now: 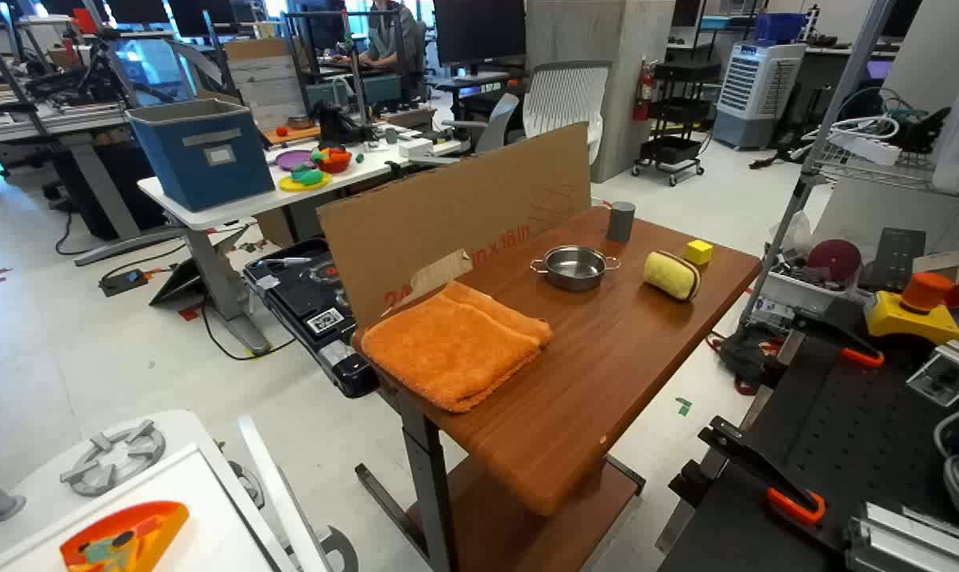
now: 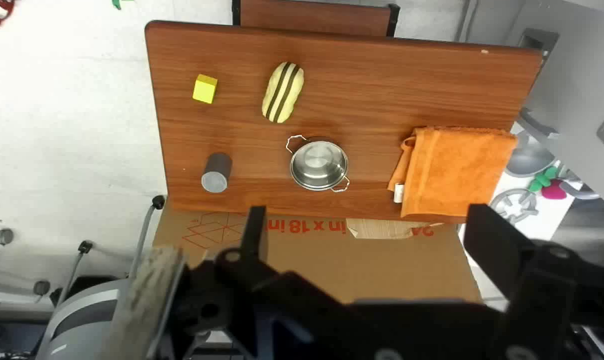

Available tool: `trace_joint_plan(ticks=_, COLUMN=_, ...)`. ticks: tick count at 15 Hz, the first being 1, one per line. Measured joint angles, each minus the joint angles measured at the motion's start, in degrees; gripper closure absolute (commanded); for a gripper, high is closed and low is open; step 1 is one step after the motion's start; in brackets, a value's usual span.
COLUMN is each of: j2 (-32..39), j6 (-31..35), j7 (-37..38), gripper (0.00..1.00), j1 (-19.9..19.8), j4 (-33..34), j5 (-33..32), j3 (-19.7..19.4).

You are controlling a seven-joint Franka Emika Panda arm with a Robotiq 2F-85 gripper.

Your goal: Move the plush toy

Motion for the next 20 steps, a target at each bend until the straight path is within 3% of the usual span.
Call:
trace_joint_plan(ticks=14, j2=0.42, j6=0.01, j7=0.23, gripper=0.0, j1=0.0, j4=-0.08, j5=-0.09, j3=0.1)
trace_joint_plan(ticks=20, j2=8.53, j6=5.11, j7=1.82, gripper=0.0, j1=-0.22, j4=-0.39, j5=-0.25, j3=0.21)
